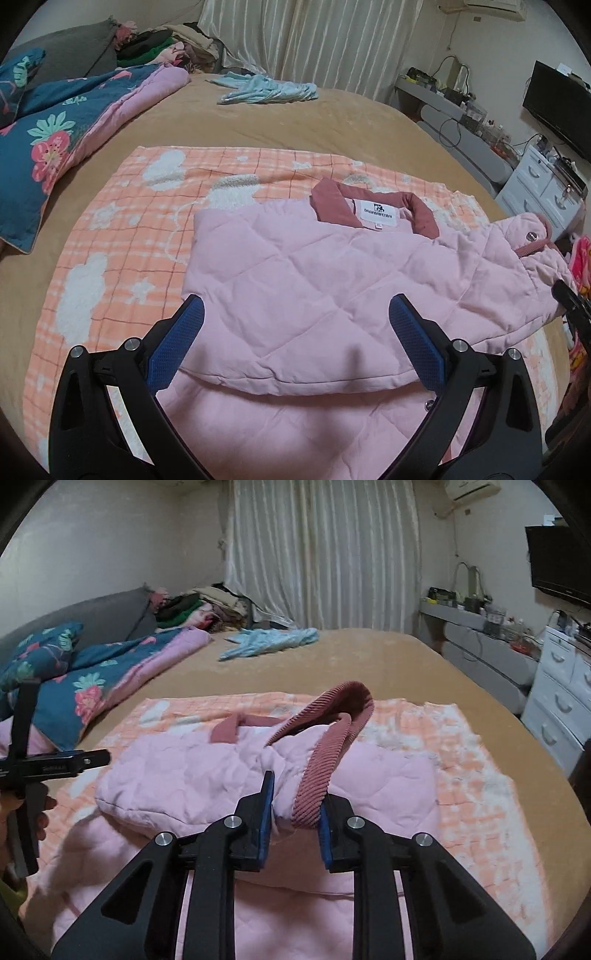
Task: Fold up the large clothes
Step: 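Grasp the mauve-trimmed front edge with the right tool, fold it inward, release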
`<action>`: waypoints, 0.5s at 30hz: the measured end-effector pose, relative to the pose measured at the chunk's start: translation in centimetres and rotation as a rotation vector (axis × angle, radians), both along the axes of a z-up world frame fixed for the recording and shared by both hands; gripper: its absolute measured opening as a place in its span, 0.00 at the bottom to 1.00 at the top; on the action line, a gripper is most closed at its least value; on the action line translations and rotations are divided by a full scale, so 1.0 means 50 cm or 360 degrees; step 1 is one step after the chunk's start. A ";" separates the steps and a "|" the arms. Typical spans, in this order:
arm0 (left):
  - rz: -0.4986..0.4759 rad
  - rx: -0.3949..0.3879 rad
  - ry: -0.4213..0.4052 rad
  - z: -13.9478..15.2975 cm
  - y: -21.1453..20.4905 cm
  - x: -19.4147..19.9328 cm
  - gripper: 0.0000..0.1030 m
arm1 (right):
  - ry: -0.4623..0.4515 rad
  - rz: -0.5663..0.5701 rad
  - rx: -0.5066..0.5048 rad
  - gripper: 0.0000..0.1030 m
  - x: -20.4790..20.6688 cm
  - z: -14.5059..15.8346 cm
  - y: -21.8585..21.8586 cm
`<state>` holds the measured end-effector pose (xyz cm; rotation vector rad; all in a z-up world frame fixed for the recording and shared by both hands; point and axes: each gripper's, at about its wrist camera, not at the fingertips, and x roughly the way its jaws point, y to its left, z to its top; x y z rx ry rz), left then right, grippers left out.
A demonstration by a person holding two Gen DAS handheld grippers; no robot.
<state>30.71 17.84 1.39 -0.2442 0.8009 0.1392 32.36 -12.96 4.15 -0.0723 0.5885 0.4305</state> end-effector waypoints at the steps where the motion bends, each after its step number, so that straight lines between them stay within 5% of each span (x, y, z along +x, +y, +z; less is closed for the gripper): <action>1: -0.0004 -0.0004 0.0005 -0.002 -0.002 0.003 0.91 | 0.0018 -0.0010 -0.0001 0.19 0.006 -0.010 -0.008; 10: -0.0058 -0.0001 0.0047 -0.036 -0.036 0.018 0.91 | 0.0289 -0.0145 0.0019 0.23 0.034 -0.120 -0.033; 15: -0.0108 -0.0019 0.0050 -0.049 -0.054 0.022 0.91 | 0.0335 -0.0243 0.0038 0.43 0.026 -0.139 -0.052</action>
